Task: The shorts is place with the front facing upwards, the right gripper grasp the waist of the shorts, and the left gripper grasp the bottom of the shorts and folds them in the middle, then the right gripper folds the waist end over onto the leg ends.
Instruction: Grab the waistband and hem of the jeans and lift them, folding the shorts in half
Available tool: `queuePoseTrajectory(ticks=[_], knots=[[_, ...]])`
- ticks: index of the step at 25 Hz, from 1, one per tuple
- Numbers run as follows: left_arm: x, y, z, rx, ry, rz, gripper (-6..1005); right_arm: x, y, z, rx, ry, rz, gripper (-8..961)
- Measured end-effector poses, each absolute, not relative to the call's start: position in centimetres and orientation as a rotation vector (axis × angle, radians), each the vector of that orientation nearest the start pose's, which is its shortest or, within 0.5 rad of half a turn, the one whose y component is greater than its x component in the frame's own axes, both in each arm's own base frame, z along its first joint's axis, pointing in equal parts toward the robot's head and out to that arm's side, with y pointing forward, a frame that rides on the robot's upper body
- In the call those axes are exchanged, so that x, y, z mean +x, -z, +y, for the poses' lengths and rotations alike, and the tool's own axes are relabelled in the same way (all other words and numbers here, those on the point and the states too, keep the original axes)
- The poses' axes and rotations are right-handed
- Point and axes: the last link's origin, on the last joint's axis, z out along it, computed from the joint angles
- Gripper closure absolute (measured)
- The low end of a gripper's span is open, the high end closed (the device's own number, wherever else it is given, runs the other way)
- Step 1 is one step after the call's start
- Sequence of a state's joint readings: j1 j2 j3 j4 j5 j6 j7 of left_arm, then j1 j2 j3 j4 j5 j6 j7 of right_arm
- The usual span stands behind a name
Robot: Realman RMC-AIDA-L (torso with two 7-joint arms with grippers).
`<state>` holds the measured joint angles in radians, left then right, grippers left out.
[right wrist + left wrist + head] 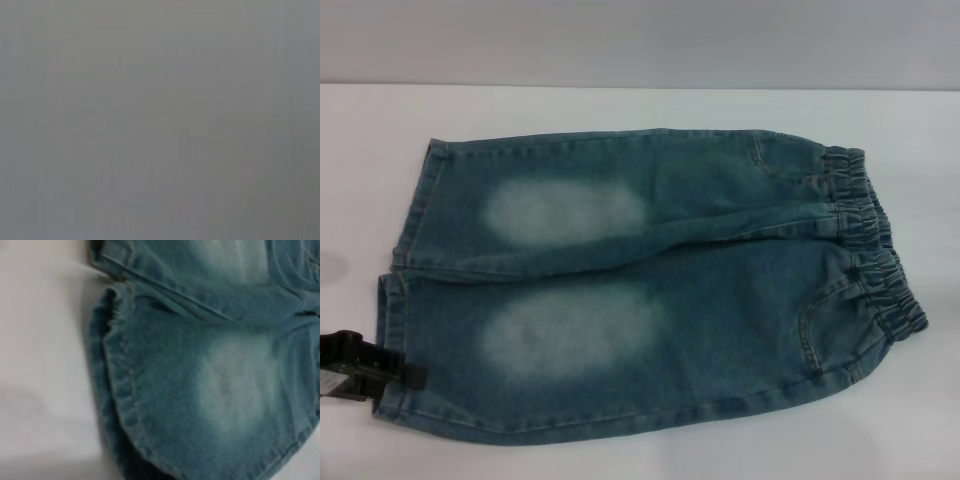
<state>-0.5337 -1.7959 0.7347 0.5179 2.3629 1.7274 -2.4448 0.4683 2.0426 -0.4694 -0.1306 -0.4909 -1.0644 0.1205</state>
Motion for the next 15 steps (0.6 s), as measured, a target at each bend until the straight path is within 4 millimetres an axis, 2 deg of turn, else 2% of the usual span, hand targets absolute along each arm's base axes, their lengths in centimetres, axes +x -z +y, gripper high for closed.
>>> queuePoseTrajectory(ticks=[3,15], knots=[[-34.38,-7.43,29.21,-2.220,0.047,-2.207,530,40.06,-9.70,33.66,-1.115,-0.492,0.590,403],[-34.08,-7.41,29.69,-2.224,0.018,-2.198,907,40.23,-9.50,33.38,-1.110,-0.491,0.601,402]])
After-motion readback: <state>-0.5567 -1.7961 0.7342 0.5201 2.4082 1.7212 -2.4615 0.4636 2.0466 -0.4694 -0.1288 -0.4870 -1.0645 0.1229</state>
